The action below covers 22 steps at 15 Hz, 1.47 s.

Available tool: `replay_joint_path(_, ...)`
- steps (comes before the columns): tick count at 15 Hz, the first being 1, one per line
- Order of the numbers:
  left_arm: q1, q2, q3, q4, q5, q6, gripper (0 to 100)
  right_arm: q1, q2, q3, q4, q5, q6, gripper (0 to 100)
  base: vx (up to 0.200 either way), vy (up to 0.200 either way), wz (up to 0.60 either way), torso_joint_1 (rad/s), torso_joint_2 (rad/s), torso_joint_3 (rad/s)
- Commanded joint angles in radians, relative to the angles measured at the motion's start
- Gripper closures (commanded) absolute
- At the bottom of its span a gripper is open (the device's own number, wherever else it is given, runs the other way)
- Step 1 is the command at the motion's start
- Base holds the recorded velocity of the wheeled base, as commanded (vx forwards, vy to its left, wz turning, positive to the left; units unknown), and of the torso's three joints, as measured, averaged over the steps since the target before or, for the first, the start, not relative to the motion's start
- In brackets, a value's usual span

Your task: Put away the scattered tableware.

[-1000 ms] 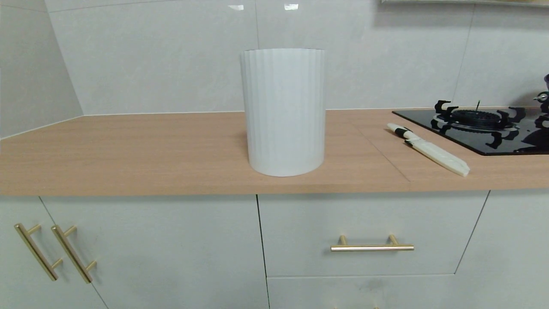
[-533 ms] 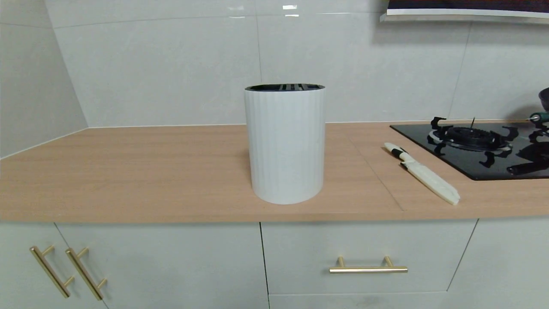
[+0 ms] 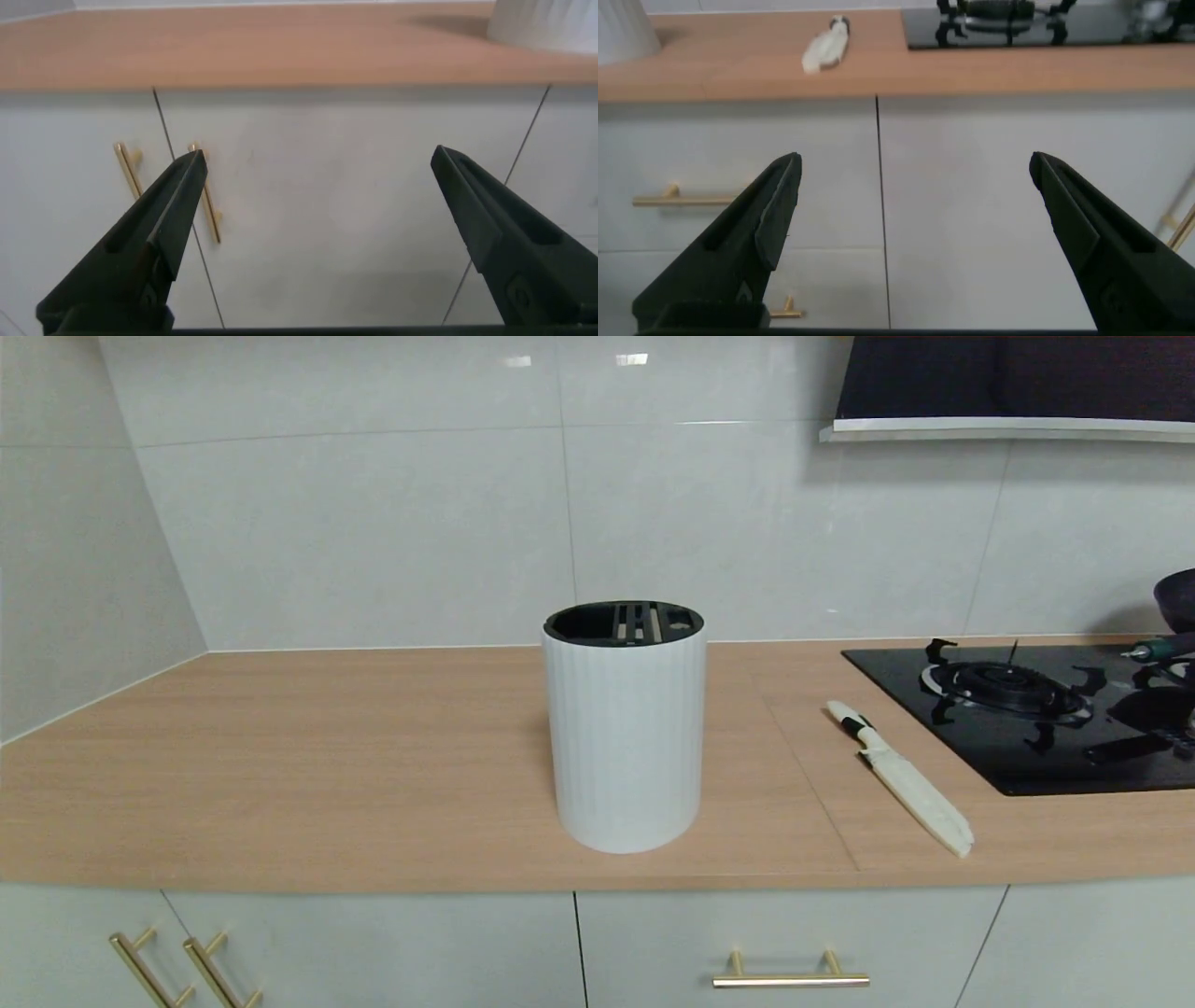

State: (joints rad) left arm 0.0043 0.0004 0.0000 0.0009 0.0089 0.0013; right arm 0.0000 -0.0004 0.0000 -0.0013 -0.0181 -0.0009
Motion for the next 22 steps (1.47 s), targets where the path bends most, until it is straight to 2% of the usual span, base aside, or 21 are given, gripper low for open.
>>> replay_joint_path(1,0.0,0.0,0.0,-0.001,0.0,0.0,0,0.0,0.0,0.0,0.0,0.0,-0.001,0,0.0,0.0,0.0,0.198,-0.49,-0.286)
replay_joint_path(22,0.0,0.0,0.0,0.001,0.0,0.0,0,0.0,0.0,0.0,0.0,0.0,-0.001,0,0.0,0.0,0.0,0.242,-0.53,-0.285)
